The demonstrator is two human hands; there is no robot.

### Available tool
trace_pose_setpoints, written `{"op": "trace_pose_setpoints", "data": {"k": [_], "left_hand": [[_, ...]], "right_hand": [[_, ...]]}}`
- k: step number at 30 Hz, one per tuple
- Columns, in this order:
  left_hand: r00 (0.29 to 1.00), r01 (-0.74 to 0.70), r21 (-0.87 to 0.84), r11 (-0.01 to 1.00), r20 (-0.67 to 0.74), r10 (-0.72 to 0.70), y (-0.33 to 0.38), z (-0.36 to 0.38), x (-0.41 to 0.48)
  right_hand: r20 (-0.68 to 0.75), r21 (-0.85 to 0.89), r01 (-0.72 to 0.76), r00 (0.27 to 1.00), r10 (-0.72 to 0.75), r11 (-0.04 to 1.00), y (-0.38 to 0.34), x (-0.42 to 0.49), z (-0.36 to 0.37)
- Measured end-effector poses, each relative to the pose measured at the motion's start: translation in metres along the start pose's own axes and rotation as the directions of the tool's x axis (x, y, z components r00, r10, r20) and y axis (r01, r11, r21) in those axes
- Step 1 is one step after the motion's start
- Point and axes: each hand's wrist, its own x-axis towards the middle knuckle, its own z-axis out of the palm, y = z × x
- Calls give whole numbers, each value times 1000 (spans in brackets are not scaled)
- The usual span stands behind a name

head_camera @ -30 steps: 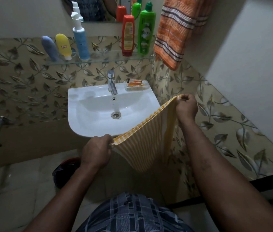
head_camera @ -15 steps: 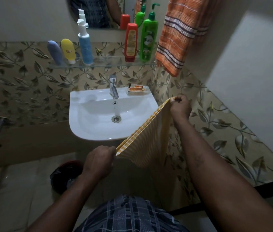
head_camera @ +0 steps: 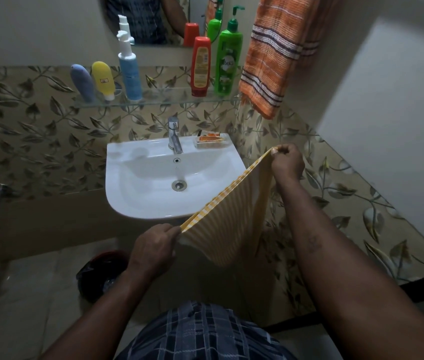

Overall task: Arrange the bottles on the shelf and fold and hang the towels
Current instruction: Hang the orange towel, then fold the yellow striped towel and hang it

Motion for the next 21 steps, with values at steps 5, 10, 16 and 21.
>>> {"op": "trace_pose_setpoints", "data": {"k": [5, 10, 16, 21], "left_hand": [[994, -10, -72, 997, -107, 2, -4, -10, 2], [978, -47, -65, 997, -204, 33, -4, -12, 3], [973, -98, 16, 995, -206, 99, -5, -5, 5], [957, -167, 34, 985, -235, 171, 1, -8, 7]], "right_hand": [[-4, 17, -9, 1000, 9, 1000, 3, 2, -3], [-28, 18, -3, 1000, 4, 1000, 8, 4, -4], [-26, -4, -3, 1000, 3, 1000, 13, 1, -2], [-35, -26, 8, 999, -9, 1000, 10, 2, -2]]}}
